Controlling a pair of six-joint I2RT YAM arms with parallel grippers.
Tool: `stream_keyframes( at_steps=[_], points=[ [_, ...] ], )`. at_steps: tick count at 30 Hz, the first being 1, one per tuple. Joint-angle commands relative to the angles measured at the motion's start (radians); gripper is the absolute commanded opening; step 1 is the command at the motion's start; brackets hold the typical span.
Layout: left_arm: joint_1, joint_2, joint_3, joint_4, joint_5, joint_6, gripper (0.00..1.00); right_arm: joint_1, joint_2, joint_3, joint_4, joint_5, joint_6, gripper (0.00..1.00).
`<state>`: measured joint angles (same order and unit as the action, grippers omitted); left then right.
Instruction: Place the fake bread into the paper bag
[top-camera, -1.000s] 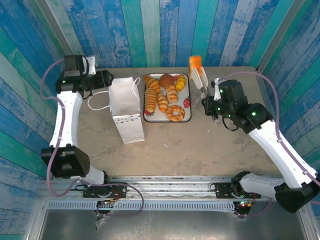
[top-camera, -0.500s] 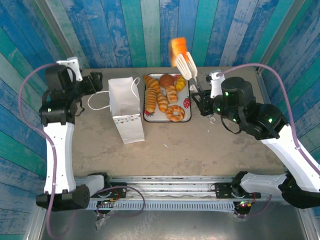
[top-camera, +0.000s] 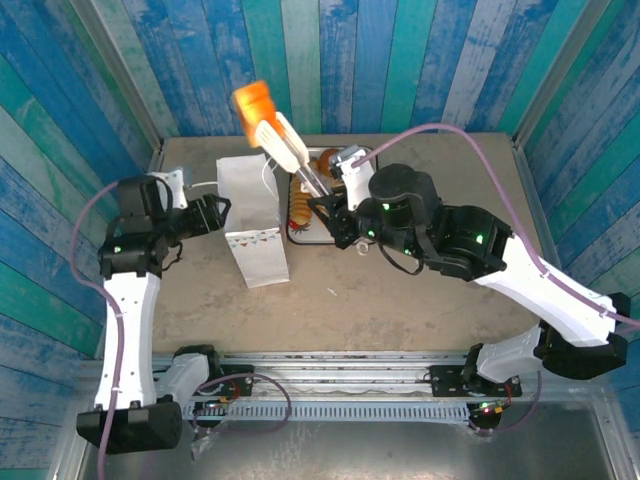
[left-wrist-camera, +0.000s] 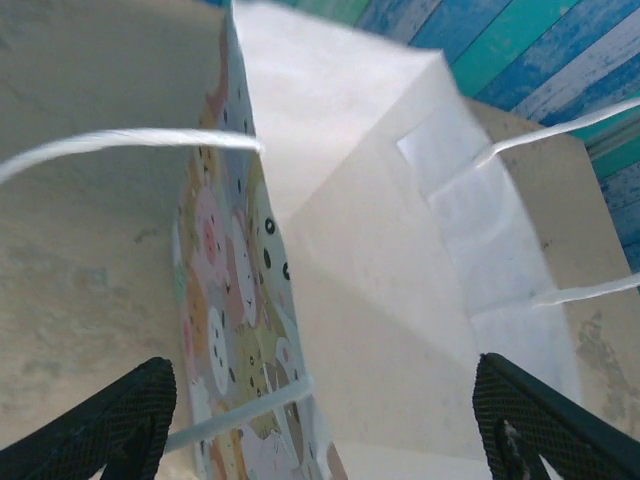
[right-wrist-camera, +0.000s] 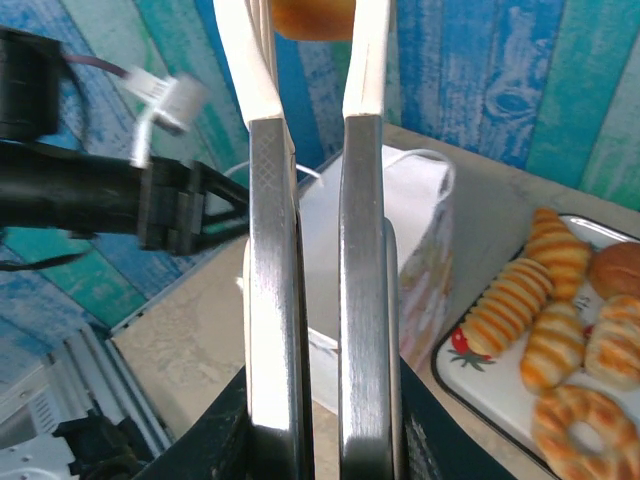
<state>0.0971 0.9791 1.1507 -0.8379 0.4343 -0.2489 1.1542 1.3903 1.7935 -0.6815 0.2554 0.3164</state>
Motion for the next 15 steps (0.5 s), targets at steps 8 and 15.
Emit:
stream_keyframes(
  at_steps=[8, 15],
  points=[
    [0.001, 0.048, -0.055, 0.149, 0.045, -0.037, 0.67, 0.074, 0.031, -0.082, 0.132, 0.030, 0.093, 0.01],
    [0.001, 0.053, -0.069, 0.167, 0.038, -0.041, 0.52, 0.085, 0.080, -0.132, 0.142, -0.003, 0.152, 0.01]
  ],
)
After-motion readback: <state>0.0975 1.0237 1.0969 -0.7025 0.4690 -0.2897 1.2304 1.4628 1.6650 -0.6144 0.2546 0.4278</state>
